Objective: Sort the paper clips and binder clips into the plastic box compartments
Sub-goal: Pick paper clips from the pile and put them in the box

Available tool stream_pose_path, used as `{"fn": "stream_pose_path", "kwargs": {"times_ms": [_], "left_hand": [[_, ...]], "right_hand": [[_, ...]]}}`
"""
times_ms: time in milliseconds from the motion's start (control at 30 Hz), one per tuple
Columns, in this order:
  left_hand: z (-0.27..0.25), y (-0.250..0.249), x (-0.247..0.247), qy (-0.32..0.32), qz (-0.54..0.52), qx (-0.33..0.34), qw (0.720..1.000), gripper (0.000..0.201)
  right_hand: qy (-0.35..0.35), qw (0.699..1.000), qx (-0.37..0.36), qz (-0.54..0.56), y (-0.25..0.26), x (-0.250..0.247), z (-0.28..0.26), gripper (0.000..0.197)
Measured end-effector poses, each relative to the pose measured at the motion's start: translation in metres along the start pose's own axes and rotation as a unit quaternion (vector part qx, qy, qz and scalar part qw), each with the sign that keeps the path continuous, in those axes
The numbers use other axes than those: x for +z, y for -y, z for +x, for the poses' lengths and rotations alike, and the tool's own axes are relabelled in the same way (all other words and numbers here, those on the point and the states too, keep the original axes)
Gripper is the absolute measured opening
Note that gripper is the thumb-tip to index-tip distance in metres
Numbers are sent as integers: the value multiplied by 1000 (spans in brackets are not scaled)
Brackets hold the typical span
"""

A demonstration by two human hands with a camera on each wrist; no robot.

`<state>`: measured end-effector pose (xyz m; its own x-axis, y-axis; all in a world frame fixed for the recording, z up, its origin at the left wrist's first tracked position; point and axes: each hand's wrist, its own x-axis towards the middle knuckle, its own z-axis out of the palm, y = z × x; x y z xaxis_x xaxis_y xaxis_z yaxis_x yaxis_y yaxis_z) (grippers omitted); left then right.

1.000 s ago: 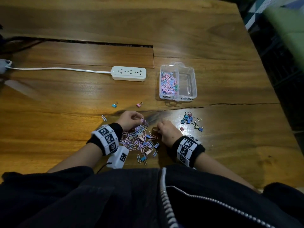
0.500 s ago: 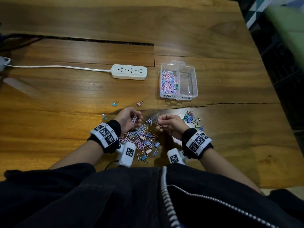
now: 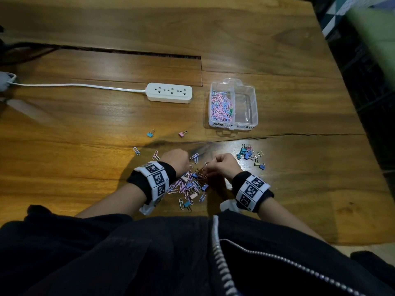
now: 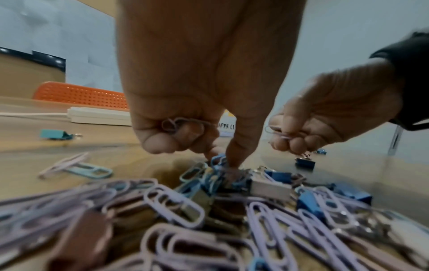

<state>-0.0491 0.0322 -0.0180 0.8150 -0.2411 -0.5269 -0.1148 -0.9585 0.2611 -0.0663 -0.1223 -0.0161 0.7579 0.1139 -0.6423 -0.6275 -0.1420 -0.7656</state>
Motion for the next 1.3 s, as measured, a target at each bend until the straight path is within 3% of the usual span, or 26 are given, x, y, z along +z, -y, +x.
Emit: {"fn": "stream_pose_path", "kwargs": {"times_ms": [100, 200, 267, 367, 433, 500, 533, 633, 667, 733, 833, 1067, 1200, 1300], "left_hand": [[0, 1, 2, 13, -36, 11, 999, 21], [-1, 5, 0, -19, -219, -15, 975, 21], [-2, 13, -4, -8, -420, -44, 906, 28], [-9, 22, -12, 49, -648, -41, 759, 28], [-13, 26, -15, 77, -692, -37, 717, 28], [-13, 26, -14, 91, -668, -38, 737, 27], [-13, 26, -13, 90, -625, -38, 774, 26], [-13, 28, -10, 54, -378, -11, 924, 21], [-14, 29, -9, 56, -298, -2, 953, 18], [-18, 30, -9, 75, -186, 12, 980, 22], [-22, 29, -8, 56, -118, 29, 991, 37], [-18, 20, 4, 17, -132, 46, 990, 17], [-17, 20, 0, 3, -211, 41, 977, 28], [-18, 24, -6, 45, -344, 9, 938, 15]], "right_hand": [[4, 1000, -9, 29, -2, 1, -4, 31], [26, 998, -17, 60, -1, 0, -8, 29], [37, 997, -9, 72, 0, 0, -11, 31], [39, 997, -8, 67, 2, 3, -13, 31], [23, 1000, -17, 11, 0, 6, -13, 28], [-10, 991, -41, -124, -5, 11, -13, 24], [-26, 977, -60, -203, -8, 13, -13, 21], [-41, 913, -110, -392, -17, 19, -7, 21], [-40, 902, -114, -414, -19, 20, -5, 23], [-48, 893, -117, -431, -19, 23, -4, 19], [-45, 886, -117, -447, -16, 27, -8, 7], [-25, 871, -75, -484, -3, 15, -8, 20], [-40, 934, -66, -350, -4, -3, -12, 10], [-39, 978, -52, -196, -5, -14, -12, 19]]}}
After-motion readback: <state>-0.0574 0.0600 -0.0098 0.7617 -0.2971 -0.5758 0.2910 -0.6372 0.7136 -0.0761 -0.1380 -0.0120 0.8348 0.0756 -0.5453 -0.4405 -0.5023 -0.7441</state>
